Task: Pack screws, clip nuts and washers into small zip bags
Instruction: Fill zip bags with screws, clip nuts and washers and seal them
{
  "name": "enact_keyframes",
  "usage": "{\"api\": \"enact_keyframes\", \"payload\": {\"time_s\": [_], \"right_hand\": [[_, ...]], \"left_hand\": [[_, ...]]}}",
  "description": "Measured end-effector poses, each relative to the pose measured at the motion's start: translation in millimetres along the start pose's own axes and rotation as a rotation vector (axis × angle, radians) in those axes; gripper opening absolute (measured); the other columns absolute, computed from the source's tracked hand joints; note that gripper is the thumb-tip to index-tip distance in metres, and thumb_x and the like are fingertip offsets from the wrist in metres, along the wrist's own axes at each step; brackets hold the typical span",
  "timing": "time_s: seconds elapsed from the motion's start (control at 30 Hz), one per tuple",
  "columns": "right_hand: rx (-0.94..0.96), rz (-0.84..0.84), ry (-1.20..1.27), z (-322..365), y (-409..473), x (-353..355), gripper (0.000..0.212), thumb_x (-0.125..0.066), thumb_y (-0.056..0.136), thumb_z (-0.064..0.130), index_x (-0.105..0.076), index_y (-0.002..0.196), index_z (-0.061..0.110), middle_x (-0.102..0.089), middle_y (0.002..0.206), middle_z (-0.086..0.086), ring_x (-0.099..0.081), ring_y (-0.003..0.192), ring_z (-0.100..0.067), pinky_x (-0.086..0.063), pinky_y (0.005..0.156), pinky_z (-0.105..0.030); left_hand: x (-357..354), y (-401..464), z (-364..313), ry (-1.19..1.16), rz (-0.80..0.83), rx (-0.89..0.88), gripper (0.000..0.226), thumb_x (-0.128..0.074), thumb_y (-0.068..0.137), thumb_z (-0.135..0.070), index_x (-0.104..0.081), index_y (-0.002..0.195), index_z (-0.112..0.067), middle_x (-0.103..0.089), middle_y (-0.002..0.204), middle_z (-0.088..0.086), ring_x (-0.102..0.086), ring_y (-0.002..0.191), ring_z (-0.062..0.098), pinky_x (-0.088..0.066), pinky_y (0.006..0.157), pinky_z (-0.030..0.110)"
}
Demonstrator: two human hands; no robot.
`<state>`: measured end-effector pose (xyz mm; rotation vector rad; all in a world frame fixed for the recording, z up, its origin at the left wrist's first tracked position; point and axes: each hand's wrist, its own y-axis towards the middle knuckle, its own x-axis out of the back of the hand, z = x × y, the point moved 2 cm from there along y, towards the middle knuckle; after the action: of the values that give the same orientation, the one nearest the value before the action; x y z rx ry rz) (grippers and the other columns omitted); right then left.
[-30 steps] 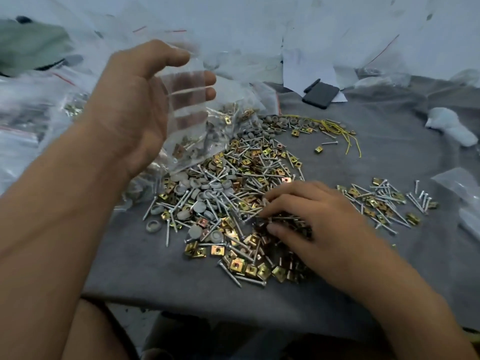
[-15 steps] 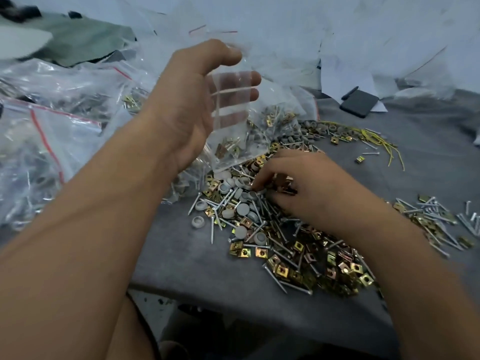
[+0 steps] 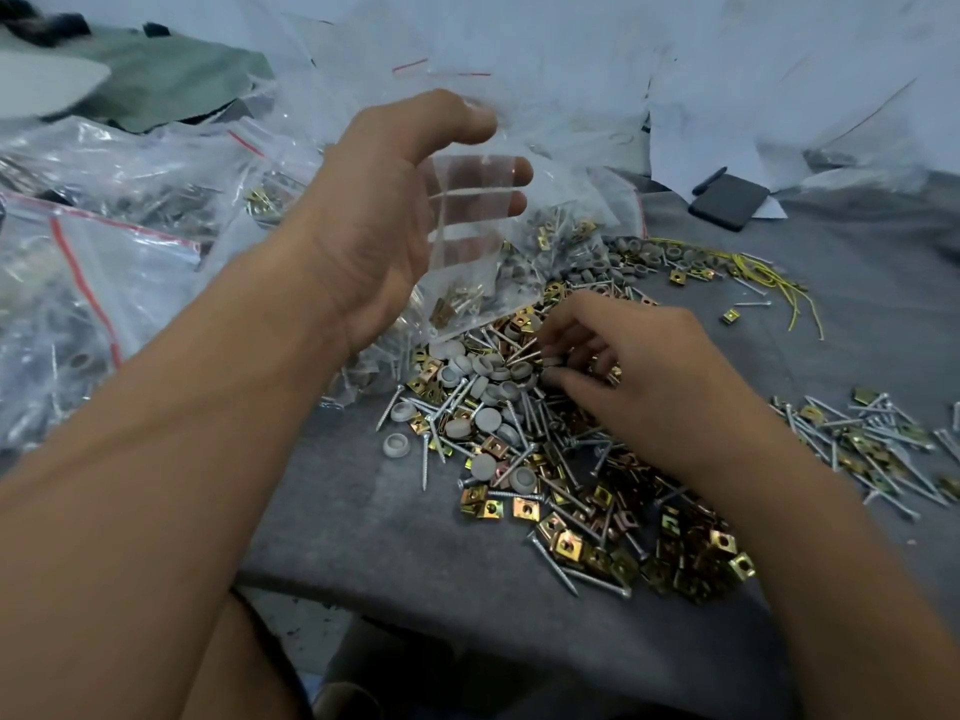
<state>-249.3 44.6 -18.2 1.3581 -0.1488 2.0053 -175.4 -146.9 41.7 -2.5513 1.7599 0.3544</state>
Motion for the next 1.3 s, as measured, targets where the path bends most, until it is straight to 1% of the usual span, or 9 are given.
{"api": "enact_keyframes", "payload": {"time_s": [0.13, 0.33, 0.47, 0.57, 0.7, 0.87, 1.03, 1.2, 1.3], "right_hand": [[0.036, -0.061, 0.062, -3, -3, 5, 0.022, -0.073, 0.094, 0.01, -0.067, 0.107, 0.026, -0.069, 0.1, 0.016, -0.064, 0.093, 0.001, -0.055, 0.085, -0.022], [0.145, 0.01, -0.012, -4, -10, 7, 0.024, -0.069, 0.095, 0.006, -0.076, 0.111, 0.023, -0.066, 0.107, 0.012, -0.062, 0.099, -0.003, -0.051, 0.089, -0.021], [0.094, 0.058, 0.006, -10, -13, 7, 0.032, -0.076, 0.09, 0.006, -0.074, 0.114, 0.028, -0.061, 0.11, 0.017, -0.059, 0.1, 0.002, -0.048, 0.089, -0.016], [0.016, -0.028, -0.022, -12, -10, 2, 0.031, -0.081, 0.087, 0.008, -0.073, 0.11, 0.027, -0.06, 0.102, 0.015, -0.058, 0.088, 0.0, -0.046, 0.079, -0.015], [0.051, -0.135, 0.049, -6, -11, 8, 0.022, -0.082, 0.088, 0.012, -0.074, 0.104, 0.024, -0.067, 0.099, 0.012, -0.063, 0.09, -0.002, -0.049, 0.08, -0.013], [0.053, 0.111, -0.028, 5, -13, 9, 0.023, -0.08, 0.089, 0.018, -0.079, 0.11, 0.027, -0.066, 0.104, 0.011, -0.062, 0.096, -0.007, -0.051, 0.091, -0.027], [-0.033, 0.214, -0.141, 13, -9, 9, 0.03, -0.077, 0.091, 0.03, -0.075, 0.121, 0.031, -0.061, 0.111, 0.008, -0.056, 0.102, -0.011, -0.046, 0.094, -0.028], [-0.063, 0.101, -0.156, 10, -11, -1, 0.015, -0.068, 0.097, 0.026, -0.073, 0.112, 0.028, -0.058, 0.108, 0.006, -0.057, 0.098, -0.015, -0.052, 0.089, -0.034], [-0.081, -0.011, -0.001, 1, -13, -1, 0.008, -0.069, 0.097, 0.023, -0.07, 0.102, 0.029, -0.062, 0.099, 0.009, -0.06, 0.087, -0.009, -0.054, 0.08, -0.029]], "left_hand": [[-4, 0, 4, 0.005, 0.019, 0.022, 0.022, -0.055, 0.1, -0.023, -0.059, 0.12, -0.015, -0.079, 0.106, 0.01, -0.077, 0.107, 0.029, -0.052, 0.107, 0.057], [-4, 1, 8, 0.016, 0.028, 0.034, 0.026, -0.055, 0.1, -0.023, -0.06, 0.125, -0.014, -0.079, 0.103, 0.009, -0.076, 0.101, 0.026, -0.05, 0.108, 0.058], [-2, 1, 10, 0.029, 0.035, 0.035, 0.026, -0.054, 0.1, -0.022, -0.06, 0.124, -0.013, -0.079, 0.102, 0.01, -0.076, 0.1, 0.027, -0.055, 0.102, 0.053], [0, -1, 12, 0.025, 0.038, 0.04, 0.027, -0.055, 0.1, -0.021, -0.059, 0.125, -0.012, -0.079, 0.102, 0.011, -0.076, 0.101, 0.028, -0.057, 0.09, 0.046], [1, -1, 15, 0.039, 0.054, 0.03, 0.024, -0.055, 0.099, -0.022, -0.062, 0.12, -0.014, -0.079, 0.101, 0.009, -0.076, 0.103, 0.029, -0.056, 0.09, 0.046], [2, 0, 16, 0.025, 0.061, 0.018, 0.023, -0.055, 0.099, -0.022, -0.062, 0.12, -0.015, -0.078, 0.103, 0.011, -0.076, 0.108, 0.032, -0.056, 0.093, 0.048], [0, -1, 15, 0.005, 0.063, 0.018, 0.024, -0.054, 0.1, -0.021, -0.061, 0.121, -0.014, -0.078, 0.101, 0.011, -0.075, 0.102, 0.029, -0.057, 0.088, 0.043], [-1, -2, 13, -0.004, 0.051, 0.023, 0.026, -0.054, 0.099, -0.02, -0.061, 0.123, -0.012, -0.079, 0.102, 0.011, -0.075, 0.102, 0.03, -0.058, 0.086, 0.043], [-1, -2, 12, -0.007, 0.043, 0.027, 0.027, -0.054, 0.099, -0.021, -0.06, 0.124, -0.012, -0.078, 0.104, 0.012, -0.074, 0.102, 0.029, -0.057, 0.087, 0.044]]}}
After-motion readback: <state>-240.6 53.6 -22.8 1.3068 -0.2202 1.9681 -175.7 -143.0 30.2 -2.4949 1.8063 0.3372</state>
